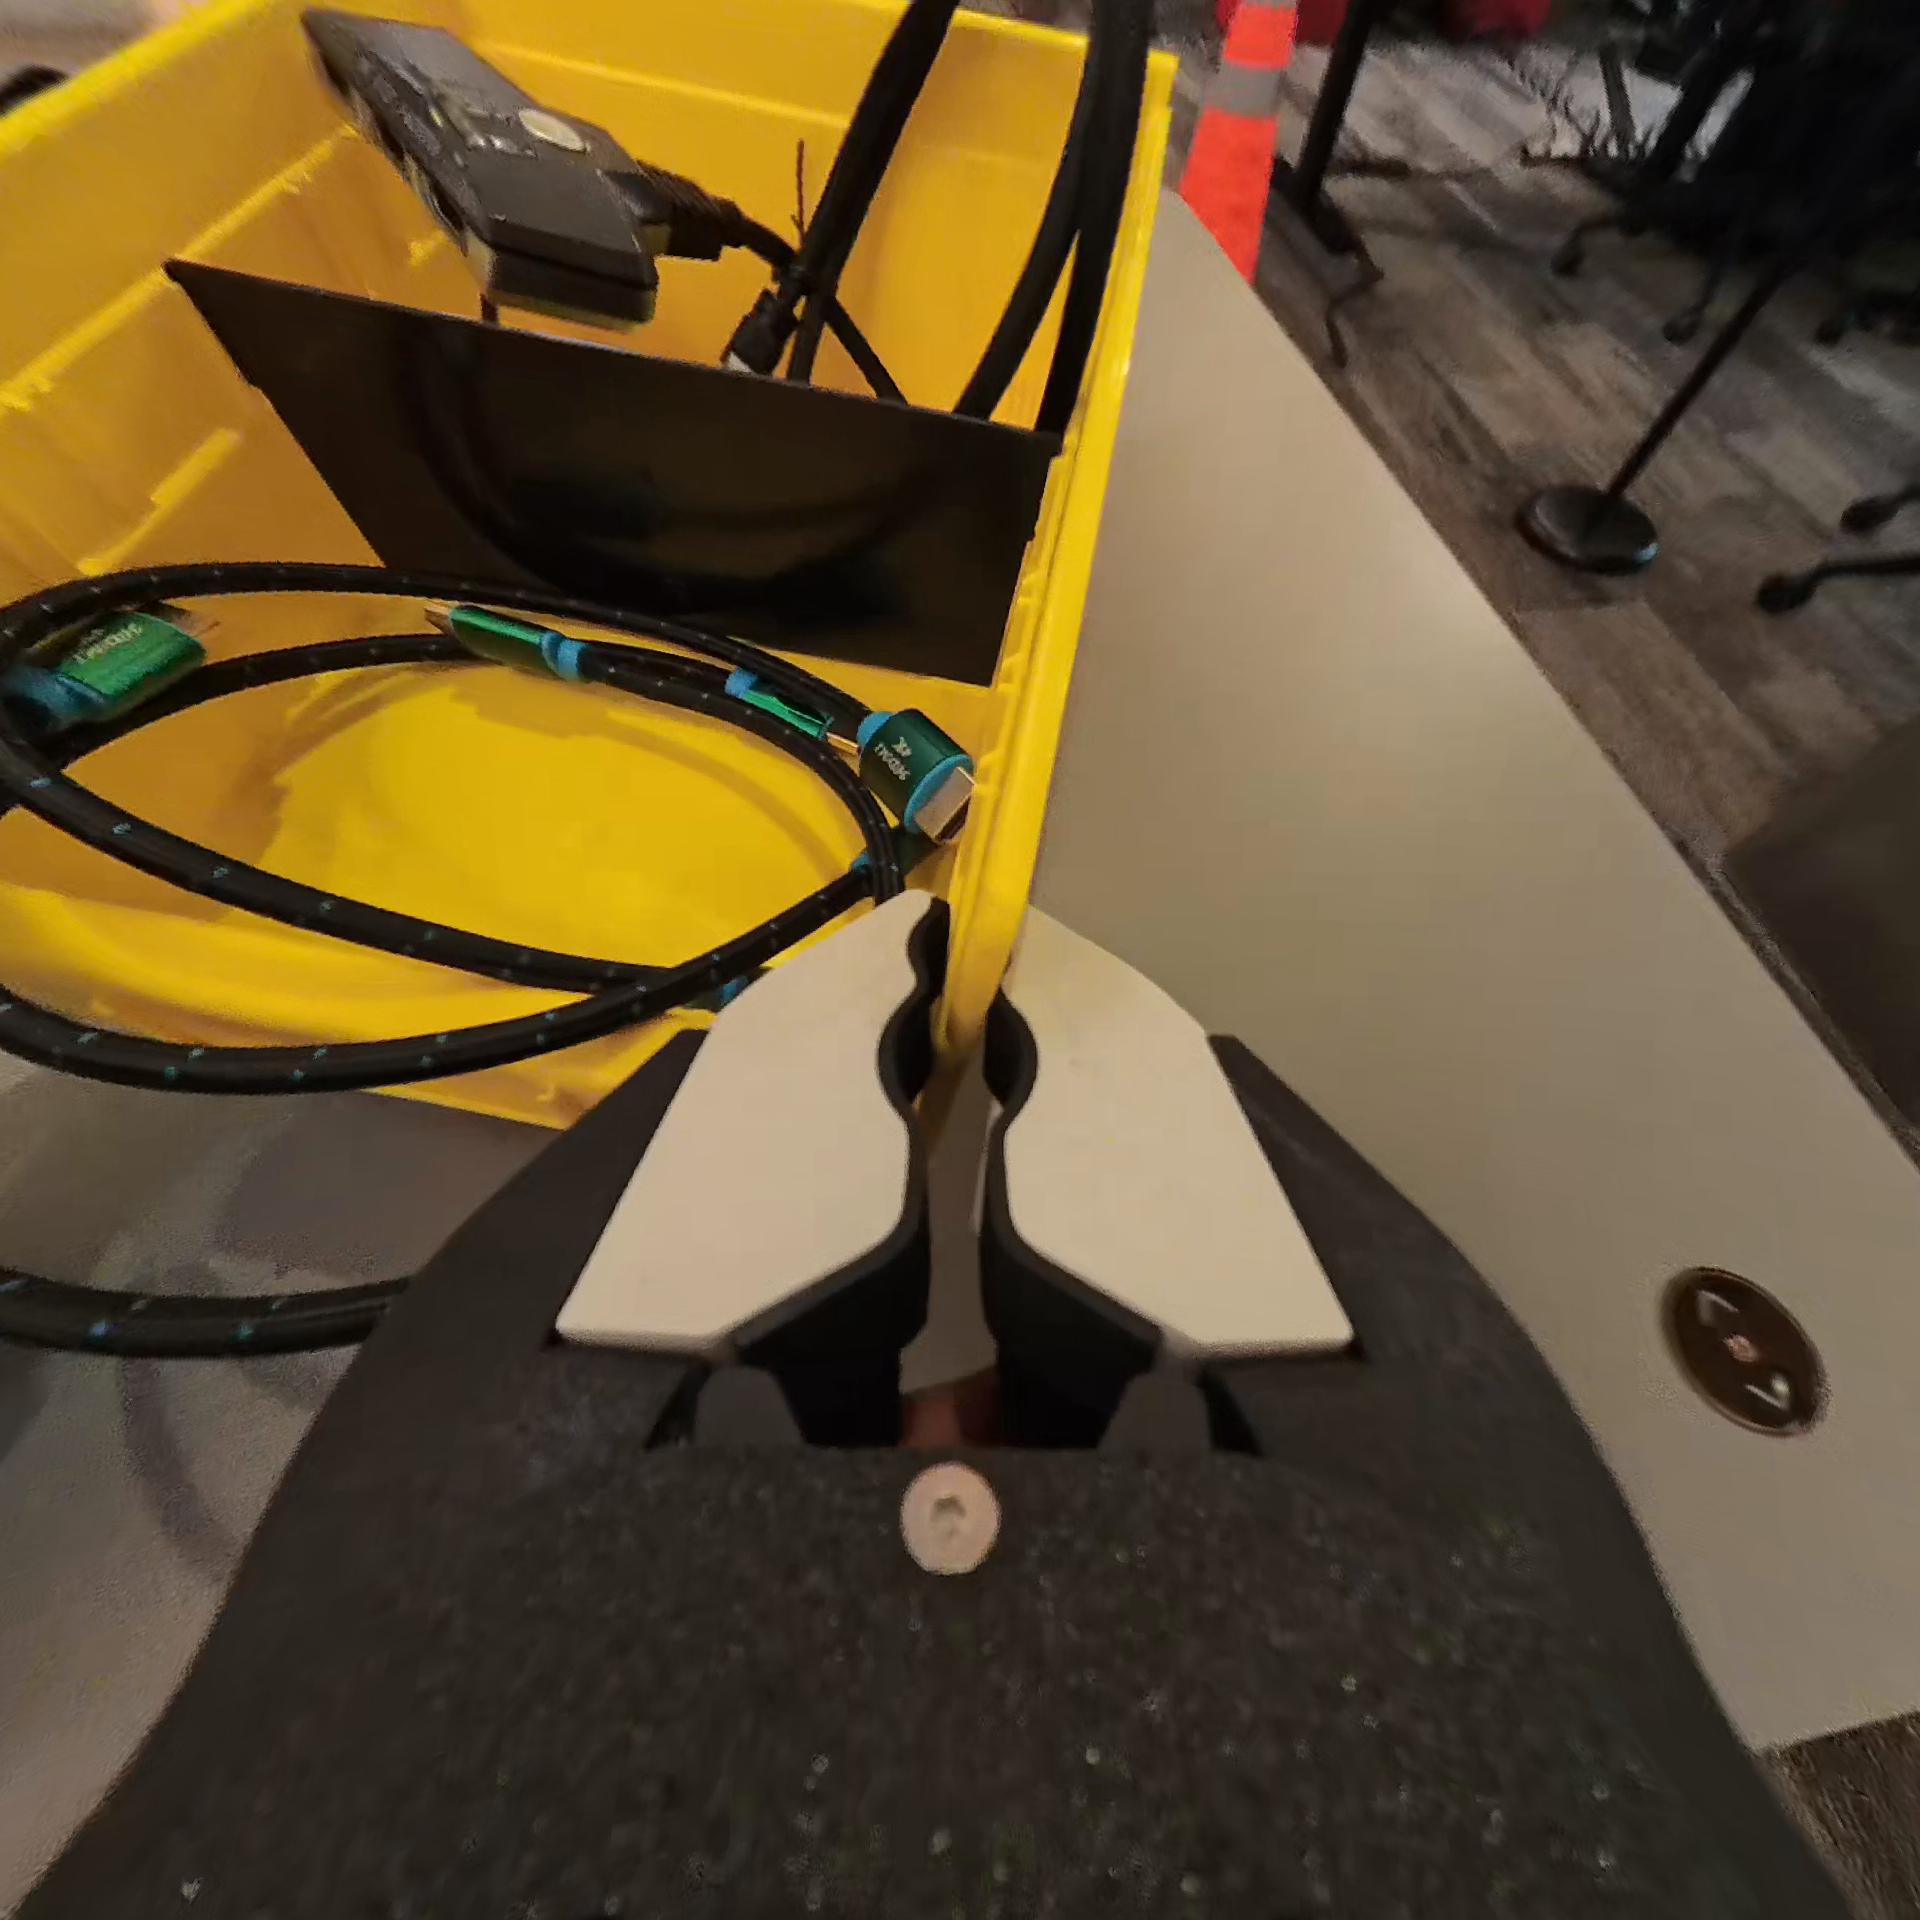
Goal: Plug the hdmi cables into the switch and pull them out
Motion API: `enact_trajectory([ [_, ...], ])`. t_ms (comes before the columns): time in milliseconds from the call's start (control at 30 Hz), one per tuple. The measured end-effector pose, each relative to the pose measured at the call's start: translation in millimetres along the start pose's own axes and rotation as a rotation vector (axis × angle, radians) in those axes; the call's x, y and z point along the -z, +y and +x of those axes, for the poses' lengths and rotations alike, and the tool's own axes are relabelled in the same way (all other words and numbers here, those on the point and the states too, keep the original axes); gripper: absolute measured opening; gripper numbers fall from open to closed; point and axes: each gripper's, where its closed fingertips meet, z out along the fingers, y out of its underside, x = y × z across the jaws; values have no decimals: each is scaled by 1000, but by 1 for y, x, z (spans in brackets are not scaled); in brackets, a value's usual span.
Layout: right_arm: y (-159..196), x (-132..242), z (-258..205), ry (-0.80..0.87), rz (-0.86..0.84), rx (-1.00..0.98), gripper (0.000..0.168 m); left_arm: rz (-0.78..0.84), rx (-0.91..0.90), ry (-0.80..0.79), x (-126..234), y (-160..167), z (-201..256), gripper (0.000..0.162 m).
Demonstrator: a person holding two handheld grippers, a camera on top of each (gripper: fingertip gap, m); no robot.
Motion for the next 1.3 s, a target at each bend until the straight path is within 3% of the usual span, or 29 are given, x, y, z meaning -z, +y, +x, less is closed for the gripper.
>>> enact_trajectory([
  [233, -5, 4, -126, -206, 25, 89, 3, -25, 80, -229, 83, 44, -102, 5],
  [400, -1, -4, -189, -283, 6, 146, 3, -61, 184, -267, 103, 83, -148, 7],
  [567, 6, -19, -203, -289, -25, 133, 3, -53, 176, -183, 103, 89, -155, 14],
  [667, 2, -12, -200, -335, 0, 173, 10, 43, 313, -98, 134, 72, -159, 27],
  [700, -2, -5, -197, -341, 20, 193, 15, 74, 361, -94, 149, 68, -167, 24],
  [833, -23, 27, -187, -347, 139, 302, 16, 157, 435, -248, 224, 73, -245, 24],
  [967, -32, 50, -215, -419, 211, 378, 16, 47, 366, -535, 278, 119, -349, 29],
  [1033, -33, 60, -250, -523, 232, 379, 16, 8, 317, -628, 286, 135, -385, 31],
  [1167, -32, 88, -335, -788, 202, 362, 25, -54, 342, -542, 260, 155, -403, 33],
  [1233, -28, 106, -378, -930, 152, 338, 30, -56, 369, -523, 249, 159, -408, 21],
  [1267, -23, 111, -396, -975, 112, 335, 31, -66, 363, -558, 251, 162, -413, 6],
  [1300, -18, 113, -411, -996, 68, 337, 34, -75, 352, -535, 251, 163, -411, 5],
])
